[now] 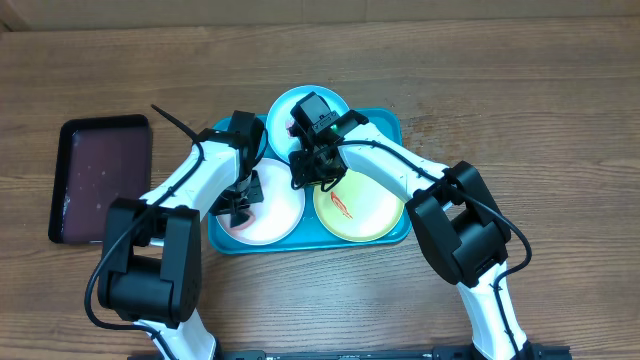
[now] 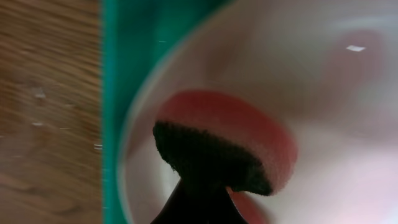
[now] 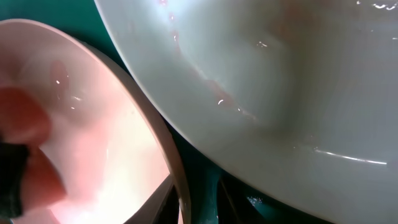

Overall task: Clean dirty plates on tray and stack at the side
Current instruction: 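Scrub the white plate's red smear with the left-held sponge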

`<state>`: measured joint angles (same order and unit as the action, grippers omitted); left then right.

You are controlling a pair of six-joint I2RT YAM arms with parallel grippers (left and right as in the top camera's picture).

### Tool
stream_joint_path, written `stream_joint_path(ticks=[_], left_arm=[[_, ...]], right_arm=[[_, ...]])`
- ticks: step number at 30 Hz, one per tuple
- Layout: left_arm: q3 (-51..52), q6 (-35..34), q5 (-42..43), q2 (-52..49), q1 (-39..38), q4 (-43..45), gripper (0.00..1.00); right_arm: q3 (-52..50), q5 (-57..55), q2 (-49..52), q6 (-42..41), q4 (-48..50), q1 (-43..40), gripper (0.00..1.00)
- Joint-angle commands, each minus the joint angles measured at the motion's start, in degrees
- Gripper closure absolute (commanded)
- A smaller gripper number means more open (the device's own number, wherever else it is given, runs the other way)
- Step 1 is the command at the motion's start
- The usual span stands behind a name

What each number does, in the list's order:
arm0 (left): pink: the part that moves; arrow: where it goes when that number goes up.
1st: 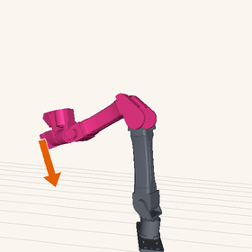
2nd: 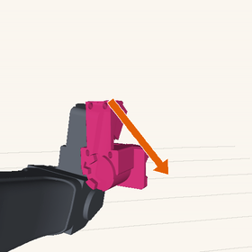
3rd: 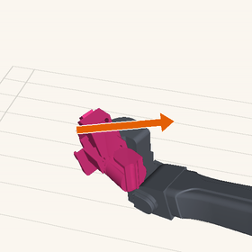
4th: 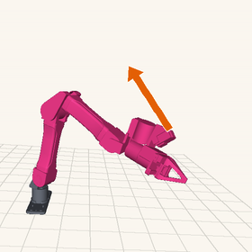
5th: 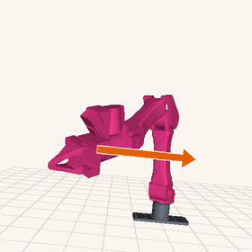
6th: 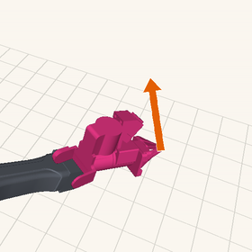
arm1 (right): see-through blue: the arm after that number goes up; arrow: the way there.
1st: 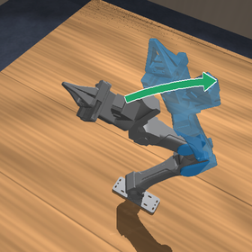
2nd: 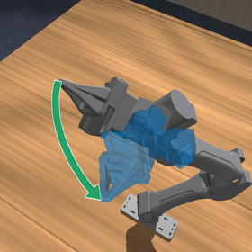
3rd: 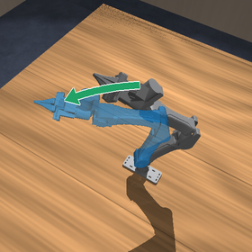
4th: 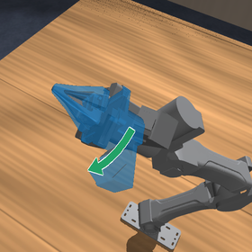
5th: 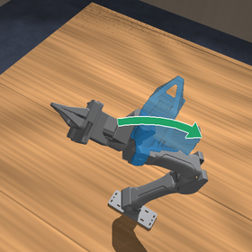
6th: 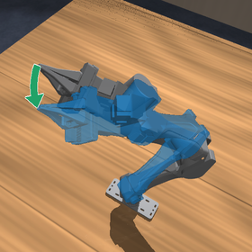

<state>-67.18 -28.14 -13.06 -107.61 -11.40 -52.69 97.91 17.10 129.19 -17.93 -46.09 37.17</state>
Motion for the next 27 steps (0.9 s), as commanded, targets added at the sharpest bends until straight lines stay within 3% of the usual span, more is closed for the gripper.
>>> stream_joint_path(ticks=[1,5,12,20,27], left_arm=[[0.5,-0.2,-8.5,-0.4,0.9,-0.4,0.96],[0.0,-0.4,-4.7,-0.4,0.8,0.7,0.96],[1.4,1.6,26.3,-0.4,-0.4,11.6,0.96],[4.2,2.4,26.8,-1.7,-2.2,12.3,0.96],[4.2,15.7,38.6,-1.7,-2.2,12.6,0.96]], right_arm=[[0.7,-0.6,0.7,0.3,0.2,0.0,0.78],[0.7,-0.6,0.7,0.3,0.2,0.0,0.78],[0.7,-0.6,0.7,0.3,0.4,0.0,0.78],[0.7,-0.6,0.7,0.3,0.4,0.0,0.78],[0.7,-0.6,0.7,0.3,0.4,0.1,0.78]])
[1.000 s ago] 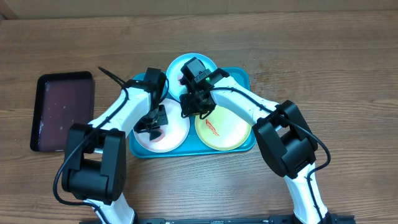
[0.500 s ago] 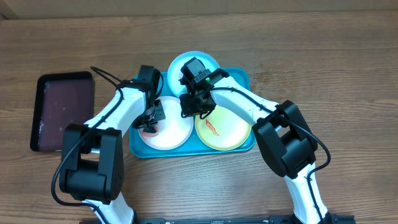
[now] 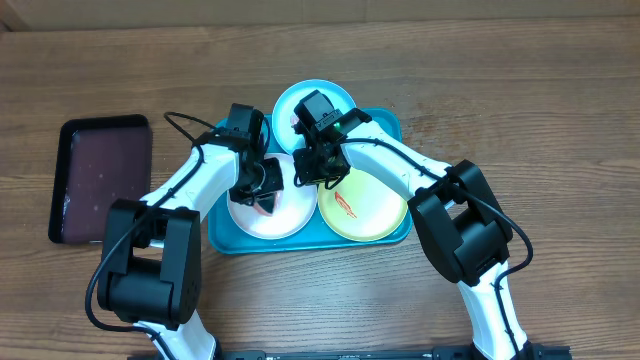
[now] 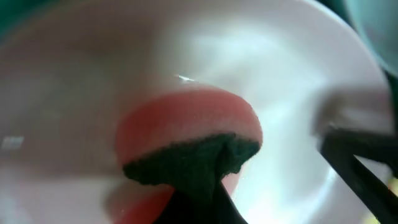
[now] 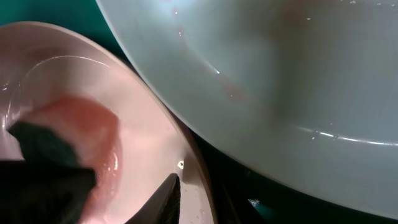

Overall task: Clean dirty plates on tray and stack at the side
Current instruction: 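Scrub the white plate's red smear with the left-held sponge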

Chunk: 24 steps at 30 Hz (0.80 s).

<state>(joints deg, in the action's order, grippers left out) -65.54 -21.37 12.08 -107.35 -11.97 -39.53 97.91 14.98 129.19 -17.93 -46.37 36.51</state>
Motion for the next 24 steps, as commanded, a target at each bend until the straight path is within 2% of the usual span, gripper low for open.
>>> stream_joint_path(ticks=[1,5,7,11,18,21,24], left_arm=[[2.5,10.5,14.6,-1.9,-1.7,-0.7,0.96],[2.5,11.7,13.5,-1.9,-1.5,-1.9,0.96],[2.5,9.8,7.8,-1.9,-1.0,-2.8,0.96],[2.4,-0.4,-8.1,-1.9,1.6,-6.1,0.96],[2.1,-4.5,-21.2,-1.9,7.3,-9.6,0.96],[1.2,-4.4,-22.2,-1.9,8.3,-10.8,0.96],[-0.7,-4.5,-24.4,-1.9,8.6,-12.3,0.96]], right_arm=[[0.7,1.6,0.7,0.3,0.7,0.7,0.78],[0.7,1.6,0.7,0.3,0.7,0.7,0.78],[0.7,1.6,0.7,0.3,0.6,0.7,0.78],[0.7,1.6,0.7,0.3,0.4,0.7,0.79],[0.7,1.5,0.7,0.3,0.5,0.7,0.79],[0.7,1.5,0.7,0.3,0.5,0.7,0.79],[0.7,1.5,0.7,0.3,0.4,0.7,0.84]])
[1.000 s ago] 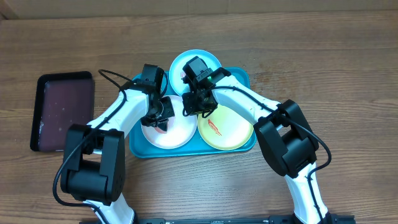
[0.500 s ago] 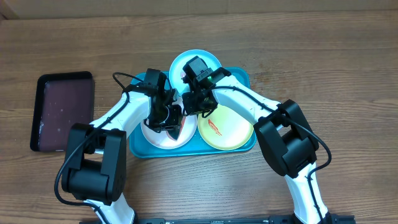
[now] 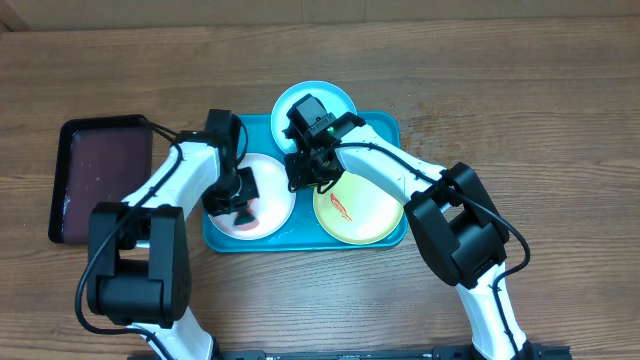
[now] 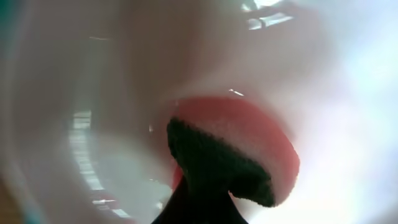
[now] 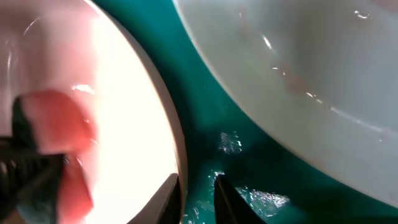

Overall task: Clean dirty plates on tray and stack at the side
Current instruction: 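Scrub the white plate's red smear with the left-held sponge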

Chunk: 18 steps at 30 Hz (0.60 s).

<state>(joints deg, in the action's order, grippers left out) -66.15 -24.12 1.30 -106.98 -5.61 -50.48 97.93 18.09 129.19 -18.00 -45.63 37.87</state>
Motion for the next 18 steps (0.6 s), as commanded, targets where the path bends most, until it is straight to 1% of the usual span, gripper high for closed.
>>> stream_joint_path(ticks=[1,4,6,12,18], left_arm=[[-0.9,-1.9,-14.6,-2.3,2.3,-2.0,0.96],[-3.1,-3.1,-14.8,-2.3,2.3,-2.5,0.96],[-3.4,-3.8,-13.1,-2.3,2.3,-1.2,0.96],[-2.9,-2.9,4.9,-2.6,1.8,4.3,0.96],[-2.4,-2.1,10.4,-4.4,-0.5,6.2,0.96]], right_arm=[[0.7,-1.6,0.7,0.4,-0.3,-0.6,0.84],[0.7,-1.6,0.7,0.4,-0.3,-0.6,0.85],[0.7,-1.6,0.7,0.4,-0.2,-0.6,0.85],[0.7,-1.6,0.7,0.4,-0.1,-0.6,0.85],[0.7,-1.6,0.7,0.4,-0.5,-0.6,0.85]])
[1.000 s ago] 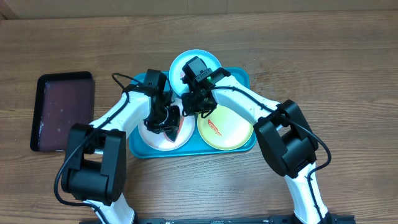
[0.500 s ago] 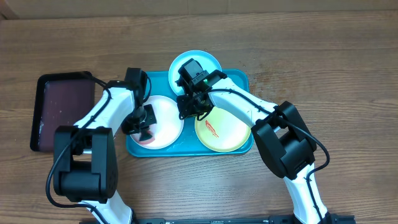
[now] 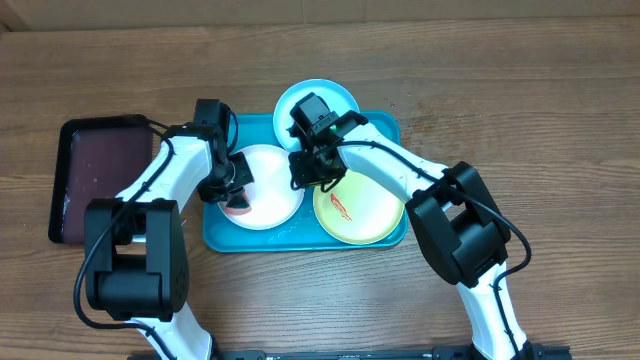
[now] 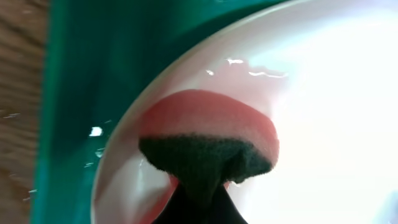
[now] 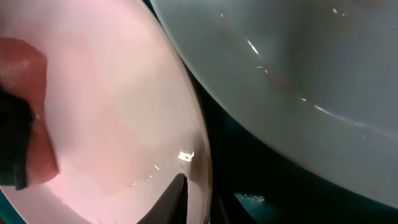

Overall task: Clean dirty plates on tray and stack at the side
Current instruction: 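Scrub the white plate's red smear with the left-held sponge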

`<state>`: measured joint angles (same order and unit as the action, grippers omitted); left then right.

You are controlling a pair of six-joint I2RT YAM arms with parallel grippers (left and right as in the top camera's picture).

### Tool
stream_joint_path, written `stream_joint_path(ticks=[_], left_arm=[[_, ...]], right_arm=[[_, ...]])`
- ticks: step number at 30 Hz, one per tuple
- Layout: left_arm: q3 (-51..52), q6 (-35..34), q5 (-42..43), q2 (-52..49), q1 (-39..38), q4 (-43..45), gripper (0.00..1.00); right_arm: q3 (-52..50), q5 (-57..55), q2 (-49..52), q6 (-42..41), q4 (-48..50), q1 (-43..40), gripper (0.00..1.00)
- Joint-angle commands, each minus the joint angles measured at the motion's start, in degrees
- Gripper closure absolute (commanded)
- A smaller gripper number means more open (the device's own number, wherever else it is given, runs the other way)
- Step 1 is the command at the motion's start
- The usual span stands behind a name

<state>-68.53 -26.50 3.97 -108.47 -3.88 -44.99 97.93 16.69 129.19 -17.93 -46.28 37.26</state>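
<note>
On the teal tray [image 3: 392,128] lies a pale pink plate [image 3: 270,185]. My left gripper [image 3: 232,192] is shut on a red sponge [image 3: 237,206] with a dark green scrub side. The sponge [image 4: 208,127] presses on the plate [image 4: 329,124] just inside its left rim. My right gripper [image 3: 306,178] is shut on the plate's right rim, one finger inside the pink plate [image 5: 112,87] and one outside. A light blue plate [image 3: 325,100] lies behind, its underside [image 5: 298,50] close above the right wrist camera. A yellow plate [image 3: 365,212] with a red smear lies to the right.
A dark rectangular tray [image 3: 100,180] sits on the wooden table left of the teal tray. The teal tray floor [image 4: 81,93] is wet beside the pink plate. Both arms cross over the tray's middle.
The sponge in my left gripper has moved from the plate's lower left part up to its left rim. My right gripper still holds the right rim, and the plate sits slightly further right.
The sponge was first pressed on the lower left of the pink plate. Then it was near the plate's middle, close to the right gripper. Then it was back at the lower left, and now at the left rim. The right gripper gripped the rim throughout.
</note>
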Motion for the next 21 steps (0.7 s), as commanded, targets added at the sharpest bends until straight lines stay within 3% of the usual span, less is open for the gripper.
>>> stream_joint_path(ticks=[1,13,21], left_arm=[[0.0,1.4,8.5,-3.5,-2.7,1.1,0.96],[-0.6,13.6,13.7,-4.9,-4.3,1.2,0.96],[-2.1,14.6,14.7,-4.9,-4.4,1.1,0.96]], right_arm=[[0.7,-0.2,0.7,0.3,0.2,0.0,0.85],[0.7,-0.1,0.7,0.3,-0.1,0.0,0.86],[0.7,-0.2,0.7,0.3,0.0,0.6,0.96]])
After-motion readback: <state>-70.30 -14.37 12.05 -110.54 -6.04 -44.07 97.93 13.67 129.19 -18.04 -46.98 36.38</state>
